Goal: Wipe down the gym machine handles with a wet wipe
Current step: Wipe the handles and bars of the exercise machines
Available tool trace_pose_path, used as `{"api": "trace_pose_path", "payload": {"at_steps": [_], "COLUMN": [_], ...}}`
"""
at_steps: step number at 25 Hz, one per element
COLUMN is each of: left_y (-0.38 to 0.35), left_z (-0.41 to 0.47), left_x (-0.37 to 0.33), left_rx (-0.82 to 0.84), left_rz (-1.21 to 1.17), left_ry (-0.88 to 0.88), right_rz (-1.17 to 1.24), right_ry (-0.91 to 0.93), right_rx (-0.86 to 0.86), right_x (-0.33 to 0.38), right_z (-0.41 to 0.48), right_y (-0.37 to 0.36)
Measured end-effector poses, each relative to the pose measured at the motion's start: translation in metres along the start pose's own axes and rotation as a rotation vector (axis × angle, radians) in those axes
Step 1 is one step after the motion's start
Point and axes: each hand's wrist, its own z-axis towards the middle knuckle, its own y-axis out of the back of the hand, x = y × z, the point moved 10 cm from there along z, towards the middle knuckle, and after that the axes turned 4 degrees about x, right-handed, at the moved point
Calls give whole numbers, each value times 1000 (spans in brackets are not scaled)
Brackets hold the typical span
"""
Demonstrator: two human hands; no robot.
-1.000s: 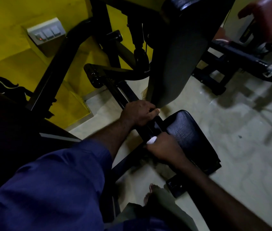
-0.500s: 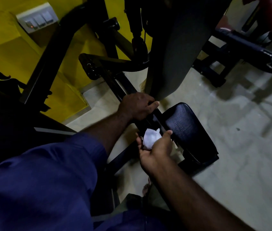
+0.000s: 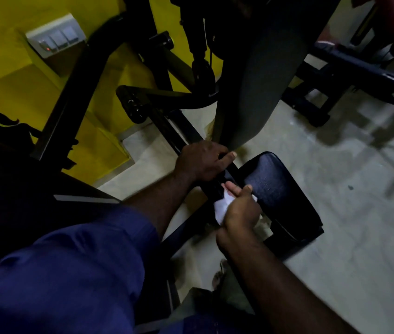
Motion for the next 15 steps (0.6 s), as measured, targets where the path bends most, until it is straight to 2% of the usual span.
{"api": "trace_pose_path", "payload": {"at_steps": [2, 4, 5, 6, 8, 10, 12, 14, 15], "left_y": [1, 0, -1, -1, -3, -5, -5, -4, -5], "left_z": [1, 0, 0, 0, 3, 3, 2, 3, 3], "left_x": [2, 4, 4, 5, 7, 7, 6, 8, 8], "left_rx": [-10, -19, -18, -16, -7, -6, -24, -45, -49], "left_rz": [-16, -38, -46, -52, -70, -95, -125, -141, -144], "left_ry": [6, 8, 11, 17, 26, 23, 4, -2, -5], "right_rz": [136, 319, 321, 186, -293, -491, -258, 50, 41], "right_ry": [-302, -414, -379, -256, 177, 328, 46, -471, -591], "right_rx": [149, 241, 211, 154, 39, 75, 140, 415, 502], "right_x": [-18, -29, -26, -18, 22, 34, 15, -21, -29], "right_z": [-5, -20, -22, -24, -27, -32, -11, -23, -31], "right_y": [-5, -12, -9, -3, -1, -10, -7, -24, -28]}}
